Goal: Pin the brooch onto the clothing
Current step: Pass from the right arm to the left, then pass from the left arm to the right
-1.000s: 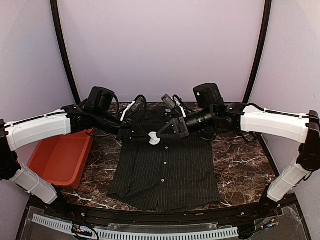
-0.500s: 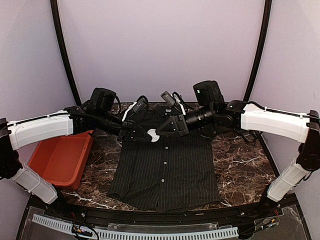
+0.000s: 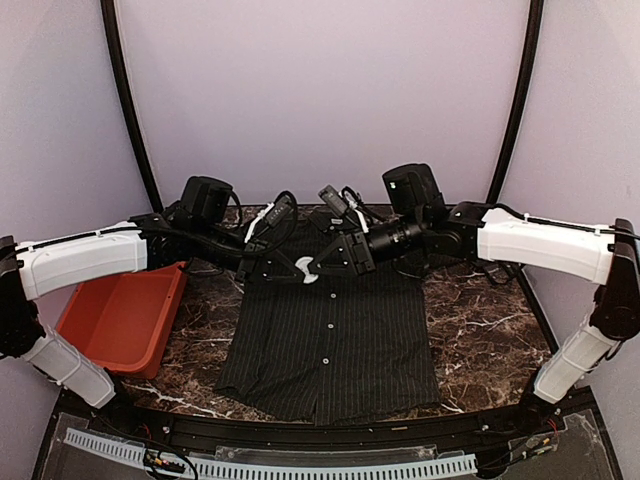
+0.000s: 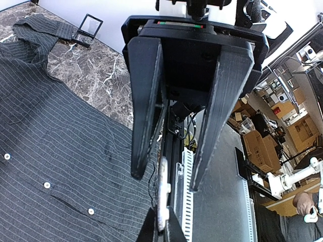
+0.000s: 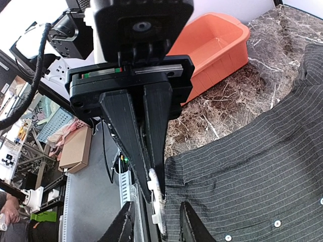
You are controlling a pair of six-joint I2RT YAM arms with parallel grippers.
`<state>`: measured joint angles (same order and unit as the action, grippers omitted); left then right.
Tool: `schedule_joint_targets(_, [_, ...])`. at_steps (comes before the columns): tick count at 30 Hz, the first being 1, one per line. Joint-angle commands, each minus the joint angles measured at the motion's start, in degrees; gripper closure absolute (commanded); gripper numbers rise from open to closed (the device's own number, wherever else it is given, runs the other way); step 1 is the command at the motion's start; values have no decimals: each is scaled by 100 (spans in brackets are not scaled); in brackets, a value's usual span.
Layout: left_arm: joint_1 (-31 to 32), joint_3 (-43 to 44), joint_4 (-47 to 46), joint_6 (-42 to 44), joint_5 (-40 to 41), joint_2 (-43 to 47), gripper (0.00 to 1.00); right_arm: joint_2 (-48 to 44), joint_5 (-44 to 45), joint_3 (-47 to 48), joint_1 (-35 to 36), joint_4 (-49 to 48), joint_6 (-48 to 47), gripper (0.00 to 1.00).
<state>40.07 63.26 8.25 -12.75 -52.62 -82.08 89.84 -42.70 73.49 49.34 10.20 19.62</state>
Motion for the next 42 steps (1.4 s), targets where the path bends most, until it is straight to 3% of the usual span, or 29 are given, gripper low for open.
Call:
schedule_joint_targets(1, [0, -127, -162, -51, 31, 30, 99, 107, -155, 15, 49, -274, 37, 70])
schedule_joint_targets(11, [-1, -128, -135, -43, 80, 43, 99, 36, -127, 7, 44, -378, 53, 83])
schedule_joint_targets(19, [0, -116, -109, -28, 92, 37, 99, -69, -107, -63, 36, -363, 17, 86])
schedule_joint_targets(42, [0, 56, 320, 113, 14, -166, 99, -39, -107, 148, -100, 484, -391, 86])
